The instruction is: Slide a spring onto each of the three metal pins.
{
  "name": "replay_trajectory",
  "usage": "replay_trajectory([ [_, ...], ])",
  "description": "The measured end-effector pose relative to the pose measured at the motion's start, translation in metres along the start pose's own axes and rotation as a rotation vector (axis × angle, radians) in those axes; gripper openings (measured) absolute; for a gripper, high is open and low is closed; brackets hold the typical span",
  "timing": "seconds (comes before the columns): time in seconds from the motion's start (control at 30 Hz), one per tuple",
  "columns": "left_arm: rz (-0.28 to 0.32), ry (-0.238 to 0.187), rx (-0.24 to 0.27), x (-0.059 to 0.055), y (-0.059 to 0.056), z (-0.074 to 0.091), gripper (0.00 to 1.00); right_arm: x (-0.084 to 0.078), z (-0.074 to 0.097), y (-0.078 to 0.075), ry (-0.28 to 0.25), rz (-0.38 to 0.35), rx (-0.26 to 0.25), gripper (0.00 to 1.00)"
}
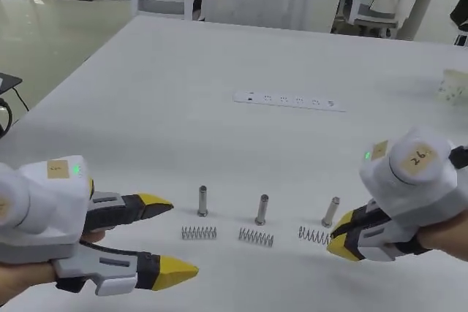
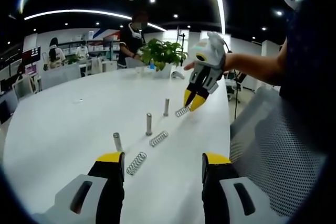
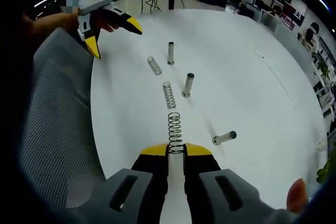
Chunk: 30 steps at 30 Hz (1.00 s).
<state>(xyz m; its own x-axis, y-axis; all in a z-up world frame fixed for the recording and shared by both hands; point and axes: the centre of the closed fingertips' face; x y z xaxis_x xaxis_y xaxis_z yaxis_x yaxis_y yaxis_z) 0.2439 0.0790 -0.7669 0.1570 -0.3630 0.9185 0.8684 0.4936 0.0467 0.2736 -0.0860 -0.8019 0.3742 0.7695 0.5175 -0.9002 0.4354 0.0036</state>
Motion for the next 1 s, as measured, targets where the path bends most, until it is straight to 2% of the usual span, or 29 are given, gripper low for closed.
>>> replay_trajectory([
  [0.13,-0.015,-0.009,-0.022,0.009,-0.001,-0.003,0.49,0.007,0.002,0.003,-0.011,0.005,0.010,0.08],
  [0.5,-0.096,-0.004,-0.083,0.027,-0.011,-0.019,0.49,0.026,0.009,0.011,-0.009,0.053,0.014,0.08],
  [1.0,-0.156,-0.009,-0.126,0.042,-0.015,-0.035,0.45,0.050,0.009,0.025,-0.007,0.115,0.036,0.08],
])
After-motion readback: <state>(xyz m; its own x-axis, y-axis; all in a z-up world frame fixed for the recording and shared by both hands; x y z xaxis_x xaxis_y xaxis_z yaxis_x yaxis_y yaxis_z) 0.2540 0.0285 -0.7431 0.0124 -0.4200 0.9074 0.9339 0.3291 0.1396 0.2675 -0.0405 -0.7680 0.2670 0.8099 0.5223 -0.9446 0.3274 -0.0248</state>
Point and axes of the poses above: the centre of the closed fingertips' face, and the gripper's own axes: z roughly backward along the fingers, y roughly to its left, x roughly out of its top, and after that the axes turned 7 degrees about -z, right-handed
